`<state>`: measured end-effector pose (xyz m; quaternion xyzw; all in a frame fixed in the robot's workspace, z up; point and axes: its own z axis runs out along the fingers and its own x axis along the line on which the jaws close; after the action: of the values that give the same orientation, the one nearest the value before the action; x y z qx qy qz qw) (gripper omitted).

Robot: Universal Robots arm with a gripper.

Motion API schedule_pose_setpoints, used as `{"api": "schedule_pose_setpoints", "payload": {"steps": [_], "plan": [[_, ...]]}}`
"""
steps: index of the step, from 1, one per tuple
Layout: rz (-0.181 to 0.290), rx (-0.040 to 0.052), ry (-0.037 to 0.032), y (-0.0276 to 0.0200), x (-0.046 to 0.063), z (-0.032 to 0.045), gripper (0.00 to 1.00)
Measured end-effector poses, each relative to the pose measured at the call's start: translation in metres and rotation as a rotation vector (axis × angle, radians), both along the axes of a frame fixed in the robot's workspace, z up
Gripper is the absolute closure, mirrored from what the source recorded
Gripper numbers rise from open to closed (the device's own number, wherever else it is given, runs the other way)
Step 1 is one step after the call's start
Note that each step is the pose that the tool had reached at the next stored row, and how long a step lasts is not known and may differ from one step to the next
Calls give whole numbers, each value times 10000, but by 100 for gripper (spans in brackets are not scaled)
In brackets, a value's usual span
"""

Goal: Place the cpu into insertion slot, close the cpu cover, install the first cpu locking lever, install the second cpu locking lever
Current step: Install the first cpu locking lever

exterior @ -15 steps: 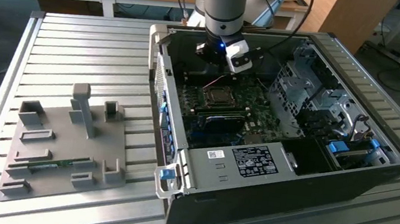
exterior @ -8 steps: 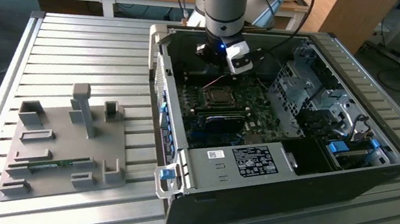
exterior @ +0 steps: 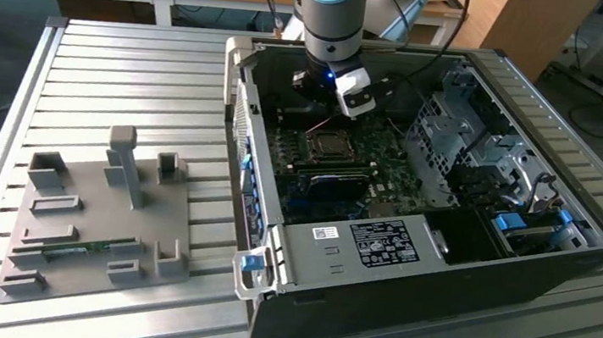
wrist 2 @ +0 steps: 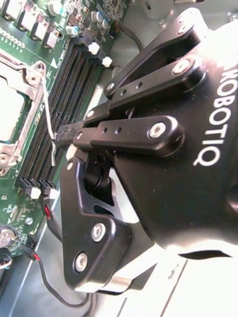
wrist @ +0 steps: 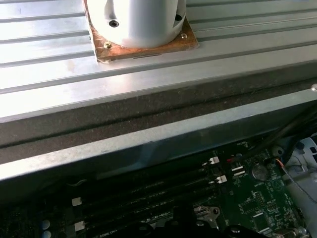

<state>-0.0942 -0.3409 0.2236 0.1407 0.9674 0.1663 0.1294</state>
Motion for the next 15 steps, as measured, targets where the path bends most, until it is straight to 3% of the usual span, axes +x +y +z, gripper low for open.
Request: {"api": "schedule_pose_setpoints", "payload": {"steps": [15], "plan": [[0, -36, -54, 24, -20, -101, 89]]}}
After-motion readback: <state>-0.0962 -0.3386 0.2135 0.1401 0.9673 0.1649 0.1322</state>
